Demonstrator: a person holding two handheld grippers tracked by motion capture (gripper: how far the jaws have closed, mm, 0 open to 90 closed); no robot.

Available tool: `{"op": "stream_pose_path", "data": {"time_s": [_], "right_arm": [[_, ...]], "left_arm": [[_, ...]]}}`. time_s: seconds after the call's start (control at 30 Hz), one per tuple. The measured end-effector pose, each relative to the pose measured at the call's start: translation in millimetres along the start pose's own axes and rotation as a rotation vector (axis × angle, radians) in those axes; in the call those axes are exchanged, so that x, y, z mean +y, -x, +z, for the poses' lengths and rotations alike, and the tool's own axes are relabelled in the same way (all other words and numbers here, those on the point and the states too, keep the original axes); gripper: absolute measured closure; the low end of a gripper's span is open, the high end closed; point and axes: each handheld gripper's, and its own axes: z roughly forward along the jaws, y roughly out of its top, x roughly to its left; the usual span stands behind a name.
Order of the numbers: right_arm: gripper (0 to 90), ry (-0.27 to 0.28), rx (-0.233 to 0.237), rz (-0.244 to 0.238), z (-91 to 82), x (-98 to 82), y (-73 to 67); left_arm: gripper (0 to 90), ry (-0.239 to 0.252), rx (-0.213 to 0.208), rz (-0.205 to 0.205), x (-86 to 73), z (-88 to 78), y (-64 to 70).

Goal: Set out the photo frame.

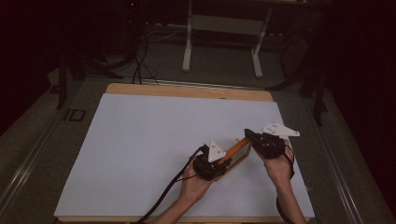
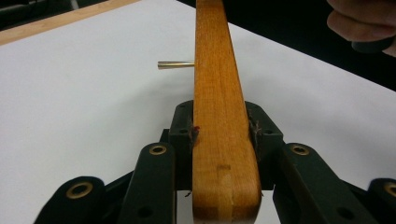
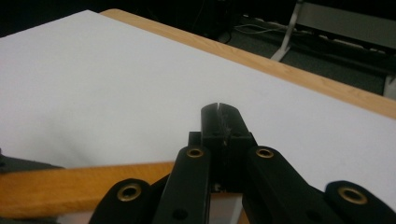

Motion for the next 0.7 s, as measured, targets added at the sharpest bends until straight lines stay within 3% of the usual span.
{"op": "stream_pose_path", "data": {"time_s": [0.17, 0.27, 0.47, 0.7], "right_arm": [[90.0, -0.015, 0.005, 0.003, -0.1, -8.6, 2.3], [90.0, -0.01, 0.012, 0.003, -1.2, -10.1, 2.2], [90.0, 0.006, 0.021, 0.018, -1.9, -12.7, 2.8], [90.0, 0.02, 0.028, 0.03, 0.0, -13.8, 2.3]], "left_arm": [[68.0, 0.017, 0.019, -0.004, -3.2, 0.3, 0.7], [57.0, 0.02, 0.011, 0.009, -12.3, 0.9, 1.3], [48.6, 0.023, -0.002, -0.035, -31.9, -2.5, -1.6], [48.3, -0.067, -0.004, -0.087, -55.3, 7.2, -1.2]]}}
